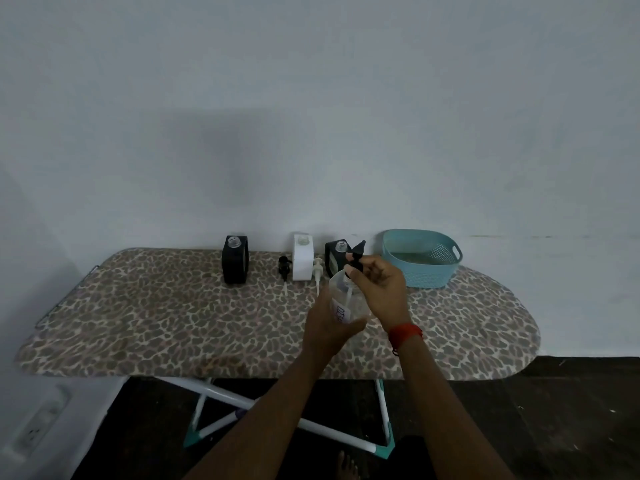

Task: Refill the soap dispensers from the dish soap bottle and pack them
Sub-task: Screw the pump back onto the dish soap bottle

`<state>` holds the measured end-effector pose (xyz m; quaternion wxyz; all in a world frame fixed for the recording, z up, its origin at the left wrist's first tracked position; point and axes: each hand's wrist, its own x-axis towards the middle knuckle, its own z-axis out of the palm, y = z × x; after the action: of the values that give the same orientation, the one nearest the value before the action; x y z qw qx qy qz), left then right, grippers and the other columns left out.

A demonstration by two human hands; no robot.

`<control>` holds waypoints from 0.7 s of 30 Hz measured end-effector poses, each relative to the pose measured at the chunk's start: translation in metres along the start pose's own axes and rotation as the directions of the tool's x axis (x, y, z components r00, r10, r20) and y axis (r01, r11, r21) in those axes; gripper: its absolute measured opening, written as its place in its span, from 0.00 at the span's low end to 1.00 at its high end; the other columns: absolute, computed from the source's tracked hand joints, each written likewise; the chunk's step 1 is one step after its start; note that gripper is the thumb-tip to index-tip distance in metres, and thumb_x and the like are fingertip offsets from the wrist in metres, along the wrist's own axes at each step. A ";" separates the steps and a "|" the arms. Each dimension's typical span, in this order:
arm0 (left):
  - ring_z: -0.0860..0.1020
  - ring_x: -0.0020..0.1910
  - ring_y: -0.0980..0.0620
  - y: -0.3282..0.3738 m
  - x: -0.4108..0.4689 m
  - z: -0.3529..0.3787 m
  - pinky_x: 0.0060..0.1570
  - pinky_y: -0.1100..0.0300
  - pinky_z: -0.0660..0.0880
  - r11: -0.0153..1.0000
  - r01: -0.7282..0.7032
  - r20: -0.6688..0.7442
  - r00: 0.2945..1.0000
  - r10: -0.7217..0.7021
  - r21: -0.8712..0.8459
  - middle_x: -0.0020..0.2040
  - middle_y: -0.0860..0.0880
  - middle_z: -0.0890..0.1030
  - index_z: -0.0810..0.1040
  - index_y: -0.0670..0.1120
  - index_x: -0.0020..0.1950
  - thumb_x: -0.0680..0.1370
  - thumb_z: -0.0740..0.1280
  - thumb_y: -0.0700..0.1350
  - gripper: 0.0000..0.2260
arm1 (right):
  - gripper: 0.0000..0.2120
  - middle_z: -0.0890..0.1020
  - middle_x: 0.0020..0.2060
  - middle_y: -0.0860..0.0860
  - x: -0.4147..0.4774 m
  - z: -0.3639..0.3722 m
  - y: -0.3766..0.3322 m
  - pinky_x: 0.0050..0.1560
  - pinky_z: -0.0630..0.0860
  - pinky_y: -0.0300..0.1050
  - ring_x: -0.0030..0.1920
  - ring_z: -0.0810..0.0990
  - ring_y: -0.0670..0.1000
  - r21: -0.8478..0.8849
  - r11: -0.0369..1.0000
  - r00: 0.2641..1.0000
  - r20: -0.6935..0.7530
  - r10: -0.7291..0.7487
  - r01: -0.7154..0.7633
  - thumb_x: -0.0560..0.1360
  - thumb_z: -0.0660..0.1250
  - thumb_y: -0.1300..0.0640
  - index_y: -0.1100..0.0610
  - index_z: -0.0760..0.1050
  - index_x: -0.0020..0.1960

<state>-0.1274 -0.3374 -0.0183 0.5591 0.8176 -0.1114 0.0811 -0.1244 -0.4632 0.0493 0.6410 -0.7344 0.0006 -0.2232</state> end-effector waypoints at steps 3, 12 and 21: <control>0.76 0.59 0.57 0.001 0.000 0.000 0.55 0.58 0.76 1.000 0.003 0.010 1.000 -0.003 0.007 0.62 0.57 0.77 0.65 0.53 0.72 0.63 0.80 0.55 0.42 | 0.14 0.82 0.44 0.60 0.005 -0.001 0.002 0.47 0.83 0.55 0.45 0.83 0.60 -0.009 1.000 0.999 0.053 -0.002 0.002 0.69 0.79 0.61 0.61 0.77 0.49; 0.76 0.60 0.59 0.004 -0.001 -0.003 0.54 0.65 0.74 1.000 -0.014 0.021 1.000 0.014 0.003 0.63 0.56 0.77 0.65 0.52 0.73 0.64 0.81 0.52 0.42 | 0.25 0.81 0.63 0.51 0.000 -0.004 0.003 0.66 0.77 0.52 0.65 0.79 0.50 -0.052 0.997 0.971 0.235 -0.045 0.059 0.75 0.73 0.52 0.52 0.73 0.71; 0.75 0.57 0.63 0.009 0.000 -0.001 0.53 0.70 0.72 1.000 -0.007 0.007 1.000 0.007 0.004 0.60 0.60 0.76 0.66 0.51 0.73 0.65 0.80 0.49 0.40 | 0.29 0.74 0.55 0.53 0.004 0.007 0.002 0.57 0.81 0.48 0.55 0.80 0.52 -0.141 0.990 0.997 0.069 -0.018 0.028 0.62 0.84 0.58 0.53 0.76 0.59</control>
<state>-0.1303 -0.3400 -0.0099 0.5569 0.8185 -0.1163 0.0803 -0.1180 -0.4585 0.0483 0.5842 -0.7851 -0.0136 -0.2052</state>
